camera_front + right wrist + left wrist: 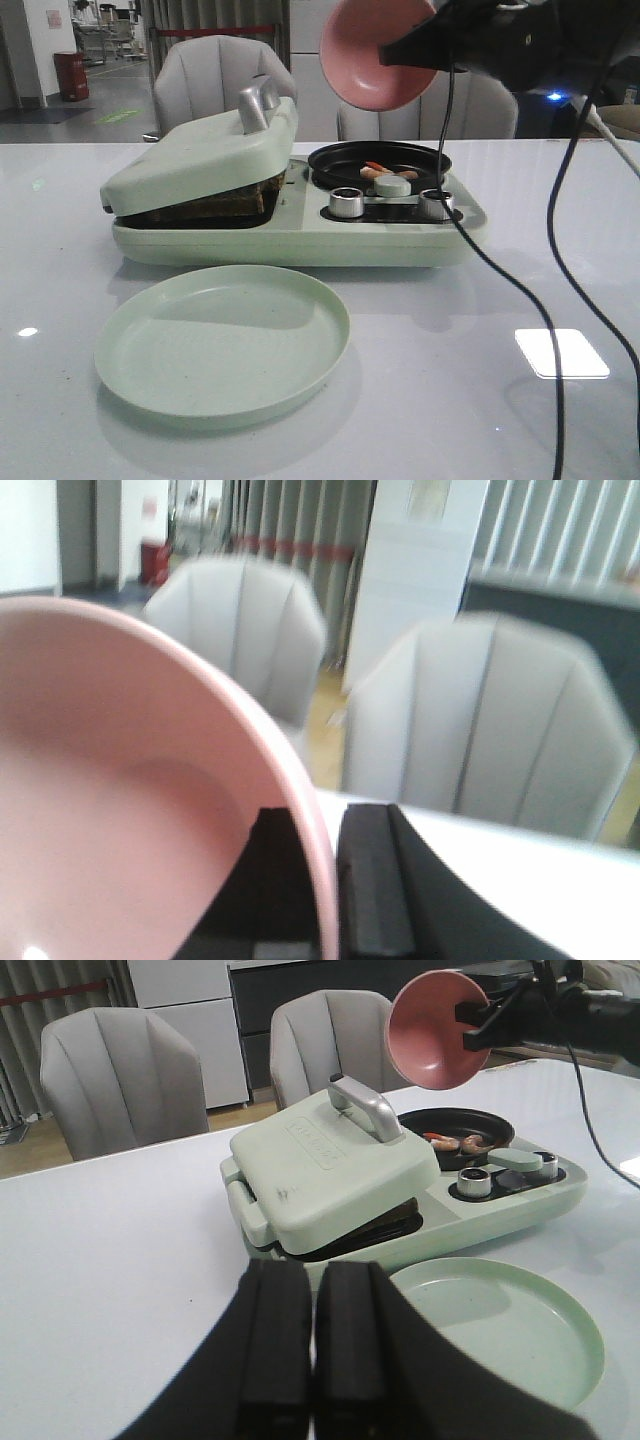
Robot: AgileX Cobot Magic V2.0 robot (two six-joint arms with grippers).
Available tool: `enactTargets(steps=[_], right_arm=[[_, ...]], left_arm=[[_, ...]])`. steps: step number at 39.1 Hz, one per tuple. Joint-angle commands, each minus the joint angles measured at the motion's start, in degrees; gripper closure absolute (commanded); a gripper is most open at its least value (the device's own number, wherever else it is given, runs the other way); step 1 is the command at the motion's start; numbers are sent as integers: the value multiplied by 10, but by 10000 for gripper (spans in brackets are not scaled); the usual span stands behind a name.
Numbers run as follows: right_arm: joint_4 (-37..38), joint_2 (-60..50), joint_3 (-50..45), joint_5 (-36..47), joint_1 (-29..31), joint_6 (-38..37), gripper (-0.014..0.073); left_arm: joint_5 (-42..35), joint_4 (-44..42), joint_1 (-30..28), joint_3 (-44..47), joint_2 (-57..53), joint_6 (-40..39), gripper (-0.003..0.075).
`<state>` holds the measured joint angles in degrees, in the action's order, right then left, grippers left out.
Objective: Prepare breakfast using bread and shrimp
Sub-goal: 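Carry the pink bowl back with the right gripper and set it down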
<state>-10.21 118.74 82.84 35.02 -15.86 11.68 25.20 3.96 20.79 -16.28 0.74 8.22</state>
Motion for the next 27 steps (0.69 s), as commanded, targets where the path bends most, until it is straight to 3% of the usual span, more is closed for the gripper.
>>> enactTargets(steps=[1, 19, 27], right_arm=[[-7, -68, 33, -83, 4, -66, 473], [-49, -250, 33, -487, 47, -87, 470], [-46, -330, 20, -591, 102, -87, 471]], left_arm=[[-48, 8, 3, -15, 5, -7, 606], [-48, 8, 3, -15, 5, -7, 606], [-48, 8, 3, -15, 5, -7, 606]])
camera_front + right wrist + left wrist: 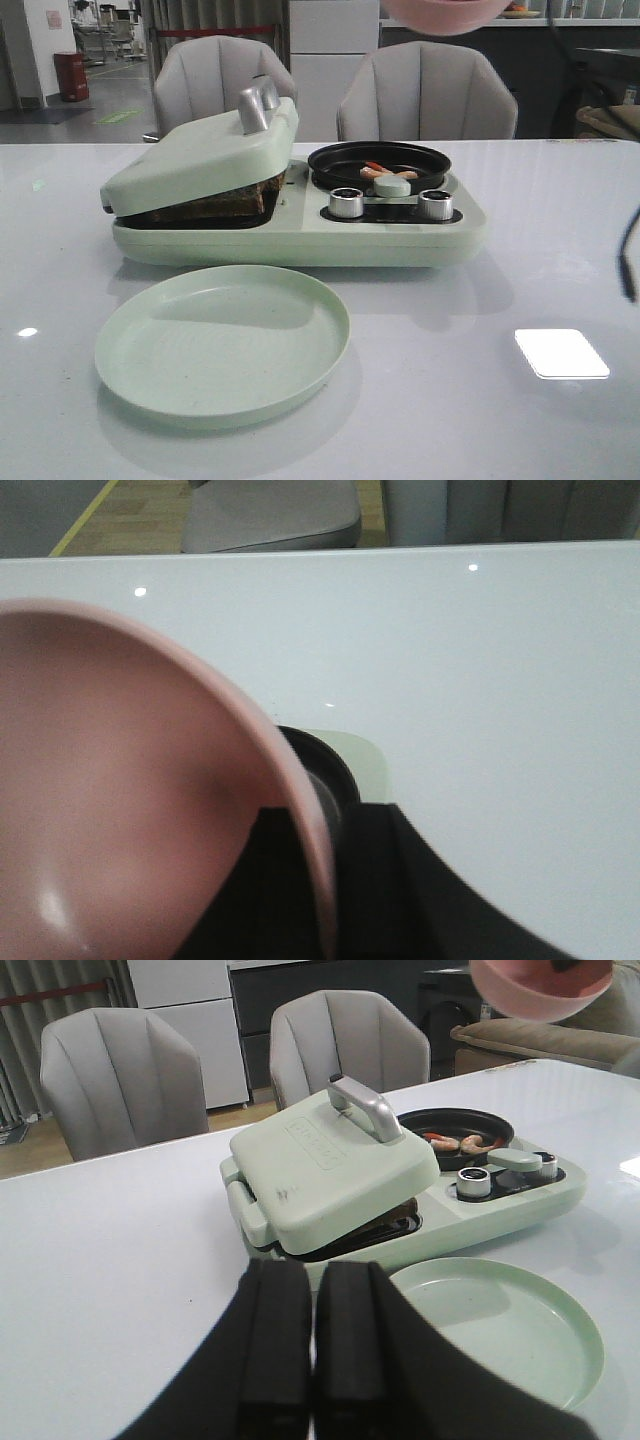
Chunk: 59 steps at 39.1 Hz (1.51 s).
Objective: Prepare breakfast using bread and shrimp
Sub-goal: 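Carry the pink bowl back with the right gripper and set it down, then open the right gripper and withdraw from the pink bowl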
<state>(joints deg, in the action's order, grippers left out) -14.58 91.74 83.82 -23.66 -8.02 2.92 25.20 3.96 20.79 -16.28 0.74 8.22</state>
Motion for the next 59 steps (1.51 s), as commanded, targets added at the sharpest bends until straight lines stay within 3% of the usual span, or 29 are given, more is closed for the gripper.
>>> enactTargets(steps=[1, 12, 23, 49, 53, 59], right_arm=[[-3, -67, 5, -12, 34, 1, 471], [-1, -153, -97, -60, 99, 5, 471], [4, -155, -200, -56, 133, 45, 471], [-11, 41, -201, -64, 160, 44, 468], [-10, 50, -201, -62, 160, 44, 421], [-5, 57, -201, -63, 160, 44, 284]], left_arm=[[-48, 8, 3, -15, 5, -7, 606], [-48, 8, 3, -15, 5, -7, 606], [-48, 8, 3, -15, 5, -7, 606], [-48, 8, 3, -15, 5, -7, 606], [-48, 8, 3, -15, 5, -7, 606], [-48, 8, 3, -15, 5, -7, 606]])
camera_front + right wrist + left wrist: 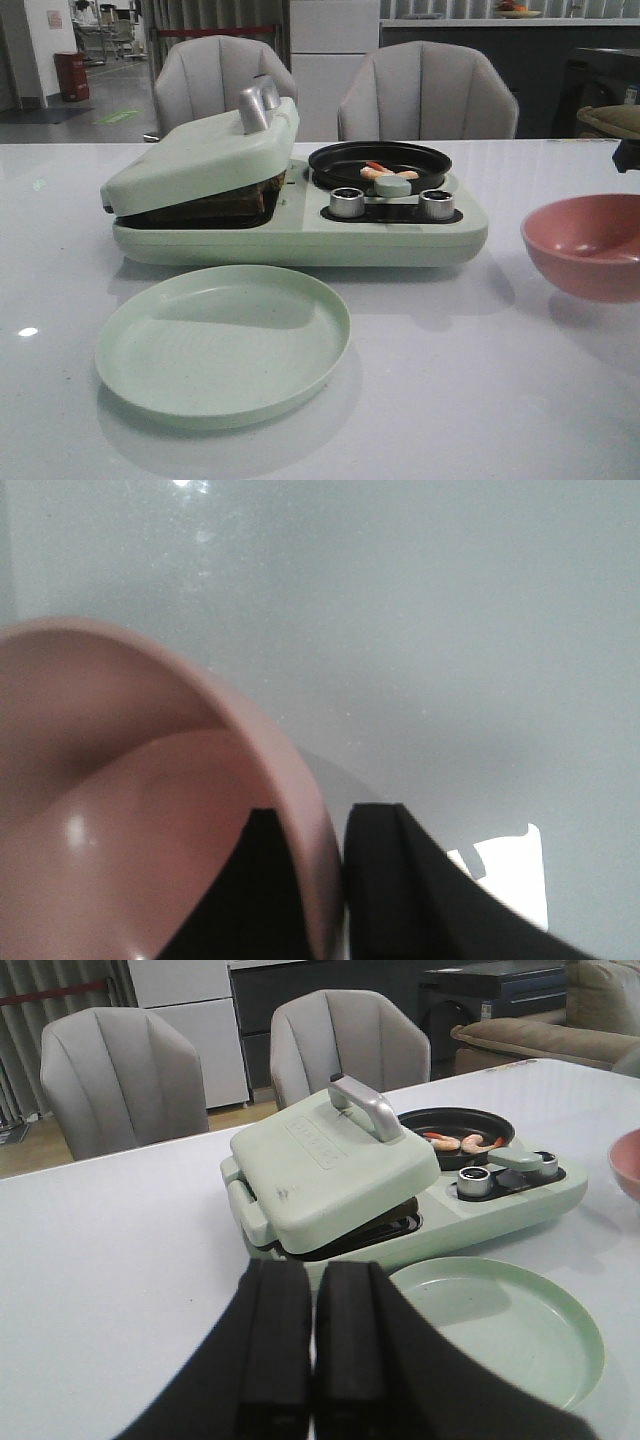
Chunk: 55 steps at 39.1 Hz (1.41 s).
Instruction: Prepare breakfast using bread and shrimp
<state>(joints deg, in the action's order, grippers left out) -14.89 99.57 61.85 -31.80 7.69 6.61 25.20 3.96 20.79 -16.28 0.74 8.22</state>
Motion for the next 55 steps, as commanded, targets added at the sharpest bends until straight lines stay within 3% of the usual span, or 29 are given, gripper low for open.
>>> enactTargets(steps=[1, 8, 17, 31, 47, 55], right_arm=[[1, -21, 19, 17, 2, 7, 265], [32, -38, 21, -9, 2, 7, 144], [44, -139, 21, 15, -9, 31, 142], [44, -299, 11, 56, -92, 67, 142], [26, -452, -152, 275, -172, 67, 142], [26, -547, -211, 295, -211, 67, 142]], left_arm=[[-48, 8, 3, -15, 5, -7, 606], [-48, 8, 3, -15, 5, -7, 606], [-48, 8, 3, -15, 5, -7, 606], [-48, 8, 3, -15, 5, -7, 606], [-48, 8, 3, -15, 5, -7, 606], [-48, 8, 3, -15, 5, -7, 606]])
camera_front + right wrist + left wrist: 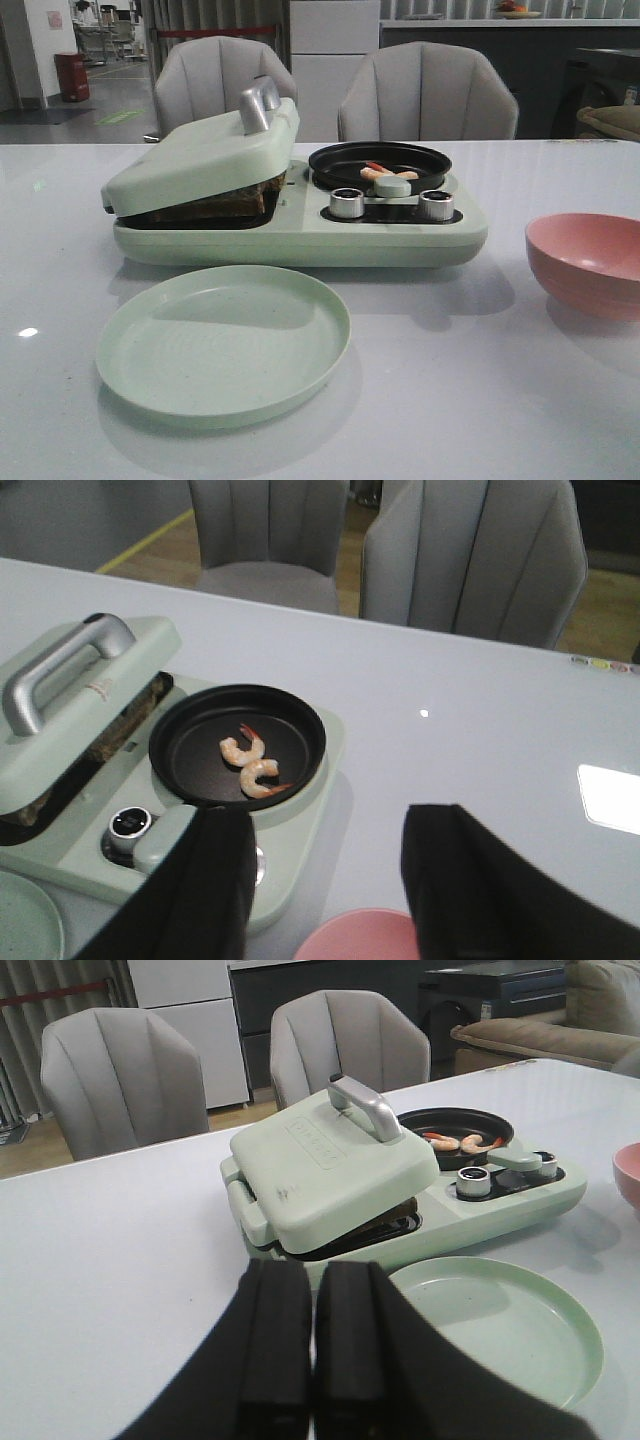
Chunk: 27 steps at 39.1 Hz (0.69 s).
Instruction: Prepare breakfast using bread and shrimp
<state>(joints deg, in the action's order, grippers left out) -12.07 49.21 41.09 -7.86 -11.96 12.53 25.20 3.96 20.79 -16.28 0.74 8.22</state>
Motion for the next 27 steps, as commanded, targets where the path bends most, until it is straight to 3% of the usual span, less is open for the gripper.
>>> enactTargets(steps=[1, 16, 27], right_arm=[[-2, -56, -14, 59, -19, 8, 142], [-2, -305, -218, 129, -30, 6, 142], [-2, -350, -303, 130, -30, 6, 144]], left_arm=[[-48, 8, 3, -15, 5, -7, 606], [-48, 8, 3, -15, 5, -7, 606], [-48, 8, 3, -15, 5, -7, 606]])
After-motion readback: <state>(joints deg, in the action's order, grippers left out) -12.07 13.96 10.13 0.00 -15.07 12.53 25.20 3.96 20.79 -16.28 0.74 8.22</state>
